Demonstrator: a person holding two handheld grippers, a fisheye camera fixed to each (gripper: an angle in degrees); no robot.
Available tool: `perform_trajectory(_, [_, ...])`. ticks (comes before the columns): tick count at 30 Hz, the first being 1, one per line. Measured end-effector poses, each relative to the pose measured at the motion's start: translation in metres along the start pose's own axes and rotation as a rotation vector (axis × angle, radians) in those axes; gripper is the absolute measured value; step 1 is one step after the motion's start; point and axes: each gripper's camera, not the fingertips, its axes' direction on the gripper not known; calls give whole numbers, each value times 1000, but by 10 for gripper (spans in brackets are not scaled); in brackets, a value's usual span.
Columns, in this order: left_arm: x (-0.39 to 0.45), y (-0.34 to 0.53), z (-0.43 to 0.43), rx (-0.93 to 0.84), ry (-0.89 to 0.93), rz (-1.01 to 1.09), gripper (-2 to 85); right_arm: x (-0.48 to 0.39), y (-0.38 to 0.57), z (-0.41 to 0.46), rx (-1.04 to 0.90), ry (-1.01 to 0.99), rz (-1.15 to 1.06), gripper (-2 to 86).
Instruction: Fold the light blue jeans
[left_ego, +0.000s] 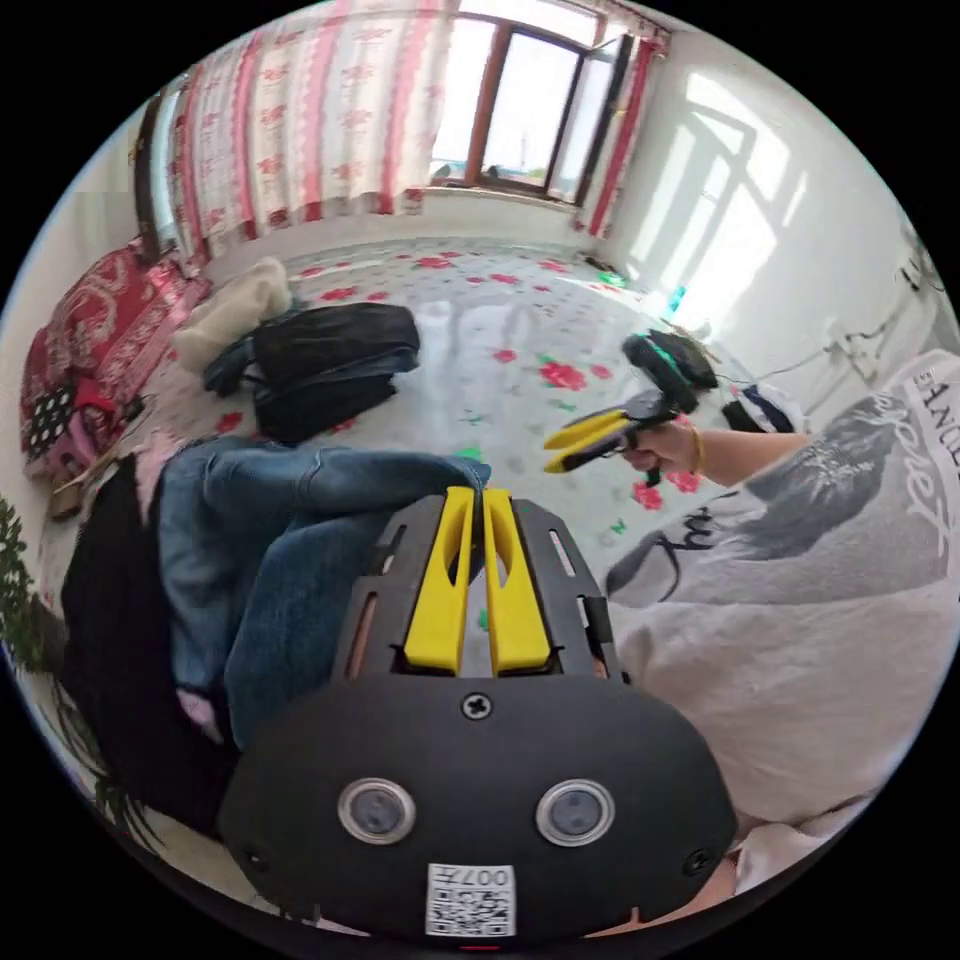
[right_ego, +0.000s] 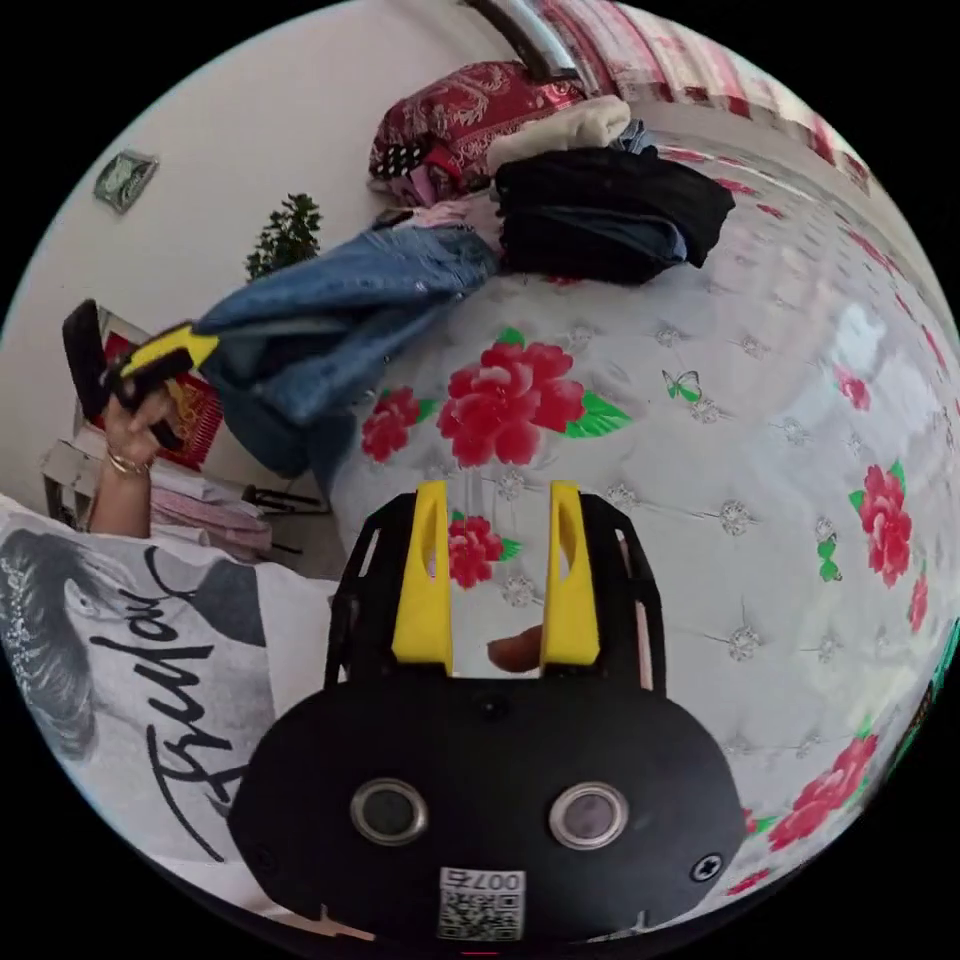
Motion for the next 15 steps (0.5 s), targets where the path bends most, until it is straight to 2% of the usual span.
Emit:
perform_trajectory(4, [61, -1, 49, -15, 387, 139, -8, 52, 55, -63, 105, -283, 227, 147])
perform_trajectory(6, [88, 0, 71, -35, 590, 195, -8, 72, 87, -75, 83, -316, 310, 149])
perform_trajectory(9, [96, 5, 67, -45, 556, 237, -8, 82, 138, -94, 24, -253, 371, 149])
perform_trajectory(12, [72, 16, 54, -17, 555, 158, -9, 85, 175, -120, 9, -160, 401, 148])
perform_trajectory(15, [59, 28, 43, -3, 557, 127, -9, 91, 190, -141, 29, -182, 459, 143])
